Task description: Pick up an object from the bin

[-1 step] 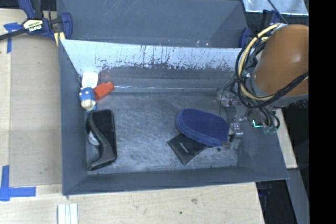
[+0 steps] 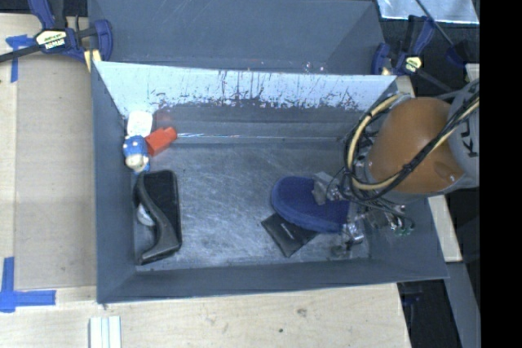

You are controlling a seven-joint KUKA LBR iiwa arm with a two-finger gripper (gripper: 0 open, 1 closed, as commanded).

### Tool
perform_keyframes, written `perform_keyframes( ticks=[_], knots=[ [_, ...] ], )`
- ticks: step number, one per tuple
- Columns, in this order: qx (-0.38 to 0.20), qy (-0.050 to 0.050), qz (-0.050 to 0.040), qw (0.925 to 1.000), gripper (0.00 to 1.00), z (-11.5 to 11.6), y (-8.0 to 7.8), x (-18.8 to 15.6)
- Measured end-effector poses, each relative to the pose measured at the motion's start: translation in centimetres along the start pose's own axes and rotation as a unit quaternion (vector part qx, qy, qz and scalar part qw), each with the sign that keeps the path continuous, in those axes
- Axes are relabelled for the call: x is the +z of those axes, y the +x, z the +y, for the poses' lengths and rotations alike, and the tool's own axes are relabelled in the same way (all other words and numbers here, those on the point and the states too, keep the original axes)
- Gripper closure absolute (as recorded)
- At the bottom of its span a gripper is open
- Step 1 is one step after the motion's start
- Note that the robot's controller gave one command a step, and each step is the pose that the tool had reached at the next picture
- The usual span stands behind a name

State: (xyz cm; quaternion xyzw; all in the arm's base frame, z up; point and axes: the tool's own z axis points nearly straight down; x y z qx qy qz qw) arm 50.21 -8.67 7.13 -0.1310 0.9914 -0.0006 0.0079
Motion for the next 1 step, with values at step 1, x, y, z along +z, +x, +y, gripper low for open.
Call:
perform_keyframes(
  ticks=[1],
  knots=[
    [-0.001,0.001,-0.0019,1.0000,0.00,-0.02,-0.17,-0.14]
  ],
)
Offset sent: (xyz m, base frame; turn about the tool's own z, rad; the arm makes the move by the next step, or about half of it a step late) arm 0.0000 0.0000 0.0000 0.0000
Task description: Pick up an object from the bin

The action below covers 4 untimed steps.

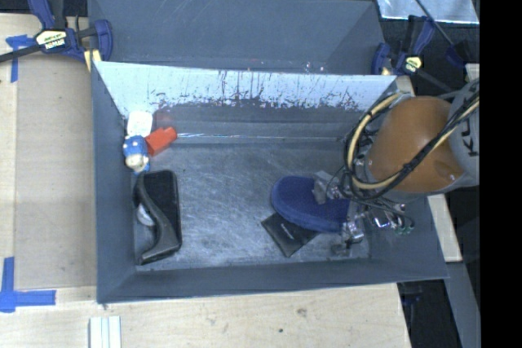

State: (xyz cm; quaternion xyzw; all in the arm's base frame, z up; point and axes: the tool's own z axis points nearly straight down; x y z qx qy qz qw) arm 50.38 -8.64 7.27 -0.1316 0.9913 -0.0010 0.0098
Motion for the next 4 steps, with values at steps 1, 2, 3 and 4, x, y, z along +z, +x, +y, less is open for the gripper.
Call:
perform_keyframes(
  ticks=[1,2,3,4],
  knots=[
    [-0.001,0.000,-0.0012,1.0000,0.00,-0.01,-0.10,-0.07],
    [-0.003,0.001,-0.0019,1.0000,0.00,-0.01,-0.16,-0.12],
    [-0.005,0.001,-0.0025,1.0000,0.00,-0.01,-0.21,-0.15],
    [-0.005,0.002,-0.0016,1.0000,1.00,-0.11,-0.20,-0.30]
  ],
)
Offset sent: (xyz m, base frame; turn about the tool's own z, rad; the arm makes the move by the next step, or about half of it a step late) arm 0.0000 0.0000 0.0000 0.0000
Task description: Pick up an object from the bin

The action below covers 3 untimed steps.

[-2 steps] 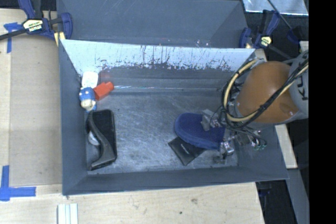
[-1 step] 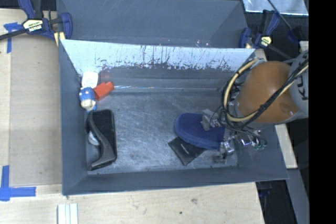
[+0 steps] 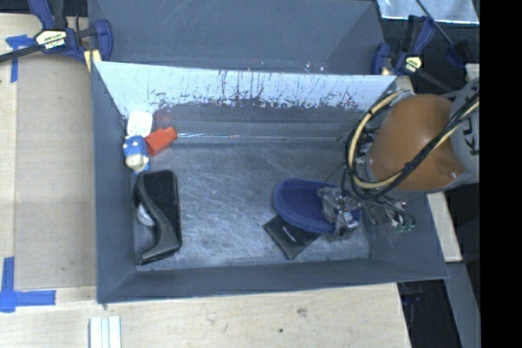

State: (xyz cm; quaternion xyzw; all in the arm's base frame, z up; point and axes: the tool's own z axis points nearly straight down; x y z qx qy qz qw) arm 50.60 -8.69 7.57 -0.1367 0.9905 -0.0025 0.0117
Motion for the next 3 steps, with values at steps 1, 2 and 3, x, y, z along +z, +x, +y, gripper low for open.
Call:
perform_keyframes(
  ticks=[1,2,3],
  knots=[
    [0.000,-0.002,0.0070,1.0000,1.00,-0.1,-0.4,-7.4],
    [0.001,-0.003,0.0089,1.0000,1.00,-0.2,-0.5,-7.8],
    [0.002,-0.002,0.0074,1.0000,1.00,-0.3,-0.8,-12.5]
  ],
)
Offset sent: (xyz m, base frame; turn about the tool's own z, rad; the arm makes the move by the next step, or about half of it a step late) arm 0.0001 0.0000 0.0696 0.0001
